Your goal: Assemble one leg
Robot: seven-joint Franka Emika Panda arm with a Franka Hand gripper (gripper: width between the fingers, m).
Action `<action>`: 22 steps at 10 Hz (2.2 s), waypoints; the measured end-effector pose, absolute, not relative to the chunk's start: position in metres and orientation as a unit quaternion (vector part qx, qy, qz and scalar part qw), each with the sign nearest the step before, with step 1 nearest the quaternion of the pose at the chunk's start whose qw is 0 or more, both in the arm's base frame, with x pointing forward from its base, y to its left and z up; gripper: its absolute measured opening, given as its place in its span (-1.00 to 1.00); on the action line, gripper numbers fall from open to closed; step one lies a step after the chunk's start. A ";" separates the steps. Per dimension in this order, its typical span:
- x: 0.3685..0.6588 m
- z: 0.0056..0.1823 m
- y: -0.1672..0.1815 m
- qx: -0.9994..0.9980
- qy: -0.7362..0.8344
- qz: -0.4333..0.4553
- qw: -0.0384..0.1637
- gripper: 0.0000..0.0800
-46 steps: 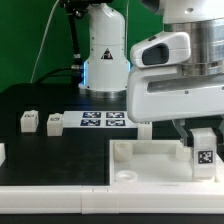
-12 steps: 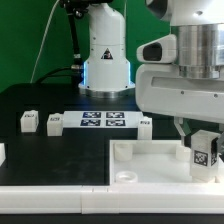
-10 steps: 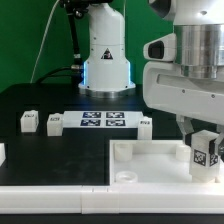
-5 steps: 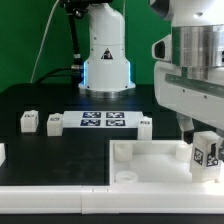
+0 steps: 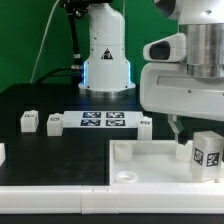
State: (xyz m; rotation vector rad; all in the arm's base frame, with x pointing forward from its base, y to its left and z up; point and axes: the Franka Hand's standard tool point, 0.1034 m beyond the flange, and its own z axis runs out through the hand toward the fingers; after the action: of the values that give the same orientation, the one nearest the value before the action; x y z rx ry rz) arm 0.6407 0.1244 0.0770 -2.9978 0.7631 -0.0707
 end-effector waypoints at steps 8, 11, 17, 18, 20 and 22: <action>0.643 0.078 0.117 -0.997 -0.064 -0.030 -0.008 0.59; 0.643 0.077 0.117 -0.999 -0.034 -0.030 -0.007 -0.27; 0.640 0.075 0.115 -0.942 0.330 -0.042 0.036 -0.27; 0.639 0.075 0.114 -0.918 0.393 -0.039 0.043 -0.27; 0.638 0.075 0.113 -0.864 0.500 -0.033 0.046 -0.27; 0.637 0.075 0.114 -0.822 0.567 -0.029 0.043 -0.27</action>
Offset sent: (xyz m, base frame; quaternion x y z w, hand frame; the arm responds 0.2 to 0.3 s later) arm -0.0011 -0.0043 0.0012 -0.0101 -0.0110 -0.1735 0.9847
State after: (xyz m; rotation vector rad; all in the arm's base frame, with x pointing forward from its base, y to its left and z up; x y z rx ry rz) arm 0.6368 0.1138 0.0746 -2.5138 1.7360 -0.0899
